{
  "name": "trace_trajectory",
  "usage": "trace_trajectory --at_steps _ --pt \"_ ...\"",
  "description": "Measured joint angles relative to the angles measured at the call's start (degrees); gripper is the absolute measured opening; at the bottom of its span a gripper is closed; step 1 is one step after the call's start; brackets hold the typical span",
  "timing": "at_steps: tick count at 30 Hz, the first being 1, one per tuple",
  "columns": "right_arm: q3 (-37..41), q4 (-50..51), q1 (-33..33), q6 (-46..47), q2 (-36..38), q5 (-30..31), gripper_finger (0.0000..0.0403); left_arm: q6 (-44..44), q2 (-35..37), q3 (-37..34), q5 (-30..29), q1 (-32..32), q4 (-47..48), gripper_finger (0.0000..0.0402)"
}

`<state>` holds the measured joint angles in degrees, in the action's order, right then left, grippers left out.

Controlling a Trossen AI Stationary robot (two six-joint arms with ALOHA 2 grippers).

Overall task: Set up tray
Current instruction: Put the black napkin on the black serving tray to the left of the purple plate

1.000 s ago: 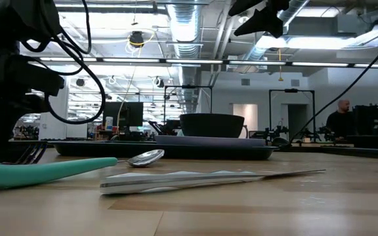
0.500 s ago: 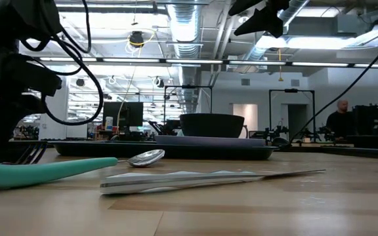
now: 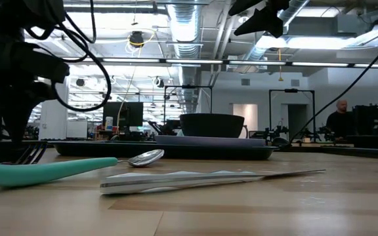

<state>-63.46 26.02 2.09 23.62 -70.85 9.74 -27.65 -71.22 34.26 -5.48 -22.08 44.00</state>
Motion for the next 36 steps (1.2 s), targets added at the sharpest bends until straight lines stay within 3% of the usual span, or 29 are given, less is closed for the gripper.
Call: trace_trajectory --at_steps 10,16,20,27,36 --pt "0.00 0.02 0.00 -0.02 0.00 -0.02 0.0240 -1.49 0.25 -6.72 1.34 0.06 -6.71 0.0187" --pt "0.00 -0.06 0.00 -0.02 0.00 -0.02 0.0240 -0.98 0.17 -7.11 1.22 0.06 -7.86 0.0183" --pt "0.00 -0.87 0.00 -0.02 0.00 -0.02 0.0240 -0.87 0.13 -7.16 1.76 0.06 -9.17 0.0142" --pt "0.00 -1.33 0.00 -0.02 0.00 0.58 0.0240 -1.03 0.04 -7.21 3.76 0.06 -10.11 0.0016" --pt "0.00 -1.26 0.00 -0.01 0.00 0.72 0.0240 -2.18 -0.20 -1.81 0.22 -0.01 -2.88 0.0003"
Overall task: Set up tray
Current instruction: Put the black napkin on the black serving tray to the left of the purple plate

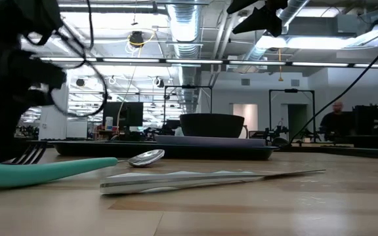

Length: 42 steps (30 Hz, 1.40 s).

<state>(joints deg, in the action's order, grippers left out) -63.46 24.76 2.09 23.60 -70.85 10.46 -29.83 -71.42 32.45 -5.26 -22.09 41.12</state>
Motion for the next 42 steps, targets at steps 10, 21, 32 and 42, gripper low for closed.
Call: trace_trajectory --at_steps 10,21,32,42 --pt "0.00 0.01 0.00 0.43 0.00 0.13 0.0240 10.69 0.11 9.47 -14.09 3.99 8.98 0.0001" --pt "0.00 0.01 0.02 1.48 0.00 0.15 0.0240 32.22 0.09 9.75 -19.27 25.91 0.43 0.0000" --pt "0.00 0.01 0.02 1.83 0.00 0.78 0.0240 51.50 0.00 9.77 -14.77 44.64 -15.15 0.0000" --pt "-0.01 -0.01 0.02 2.14 0.00 3.16 0.0240 62.27 -2.97 9.85 -12.54 49.00 -23.08 0.0000"
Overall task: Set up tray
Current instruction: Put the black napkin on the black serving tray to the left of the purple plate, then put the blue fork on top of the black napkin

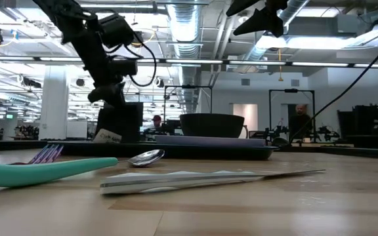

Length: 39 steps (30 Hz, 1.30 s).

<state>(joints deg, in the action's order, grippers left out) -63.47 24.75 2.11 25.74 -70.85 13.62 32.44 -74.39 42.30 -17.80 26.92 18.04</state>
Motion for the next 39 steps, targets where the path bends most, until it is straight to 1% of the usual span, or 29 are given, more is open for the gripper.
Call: trace_trajectory --at_steps 2,4,9,15,19,21,25,30,32,35,39 --pt "0.00 0.02 -0.04 0.47 0.00 0.09 0.0240 0.97 -2.60 0.26 0.94 -0.01 -0.08 0.0000" --pt "-0.01 0.01 -0.04 1.25 0.00 0.21 0.0240 1.03 -5.41 0.83 0.67 -0.02 0.17 0.0000" --pt "0.01 0.02 0.00 1.30 0.00 0.21 0.0240 2.56 -10.73 3.49 -2.44 0.34 -0.94 0.0004" --pt "-0.02 0.04 0.00 1.90 0.00 0.21 0.0240 3.49 -14.28 6.31 -2.47 1.43 -1.46 0.0019" --pt "-0.01 0.07 0.00 1.94 0.00 0.21 0.0240 2.27 -15.44 6.71 -2.43 2.12 -1.31 0.0028" --pt "0.00 0.11 0.00 1.94 0.00 0.23 0.0240 1.05 -15.51 6.71 -1.36 2.12 -0.92 0.0035" --pt "-0.01 0.76 0.00 1.90 0.00 0.48 0.0240 -0.91 -15.52 6.71 1.92 2.19 -0.92 0.0058" --pt "-0.02 2.81 0.00 1.87 0.00 1.25 0.0240 -1.16 -15.51 6.71 1.95 2.34 -1.32 0.0101" --pt "-0.02 3.60 0.00 1.85 0.00 1.50 0.0240 -1.18 -15.50 6.71 0.82 2.51 -1.53 0.0120" --pt "-0.02 4.11 0.00 1.79 0.00 1.52 0.0240 -1.20 -15.50 6.71 -2.75 2.77 -2.18 0.0146" --pt "-0.02 4.10 0.00 1.74 0.00 1.52 0.0240 -0.06 -15.51 6.71 -5.38 3.32 -3.12 0.0173"
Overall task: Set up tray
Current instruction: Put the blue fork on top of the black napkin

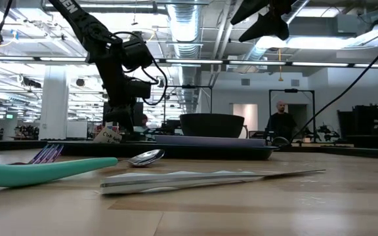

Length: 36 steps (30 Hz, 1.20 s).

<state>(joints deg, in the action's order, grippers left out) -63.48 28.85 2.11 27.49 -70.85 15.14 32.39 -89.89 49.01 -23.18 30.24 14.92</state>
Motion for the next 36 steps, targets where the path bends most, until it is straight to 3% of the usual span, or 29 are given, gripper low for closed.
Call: trace_trajectory --at_steps 4,8,13,19,22,27,36 --pt "0.00 -0.01 0.00 -0.02 0.00 0.00 0.0240 0.31 -0.01 0.00 -2.22 0.59 -0.67 0.0186" --pt "0.00 1.38 0.00 0.08 0.00 0.00 0.0240 -7.69 1.52 0.03 -2.55 1.35 1.65 0.0186" --pt "0.00 5.30 0.00 0.99 0.01 -0.12 0.0240 -26.42 7.33 3.86 8.12 1.80 15.90 0.0181" --pt "0.00 11.11 0.11 -0.70 0.01 -0.66 0.0240 -49.96 18.02 5.66 22.72 -0.19 24.60 0.0181" --pt "0.23 13.29 0.11 -4.08 0.04 -1.29 0.0240 -57.13 22.75 5.66 23.92 -4.65 30.83 0.0181" --pt "6.85 8.63 0.00 -6.97 3.10 -6.45 0.0240 -75.61 27.57 5.66 23.40 -15.69 36.90 0.0181" --pt "16.22 3.70 0.07 -7.55 12.62 -9.67 0.0240 -107.32 25.08 5.62 18.21 -37.05 38.97 0.0180"
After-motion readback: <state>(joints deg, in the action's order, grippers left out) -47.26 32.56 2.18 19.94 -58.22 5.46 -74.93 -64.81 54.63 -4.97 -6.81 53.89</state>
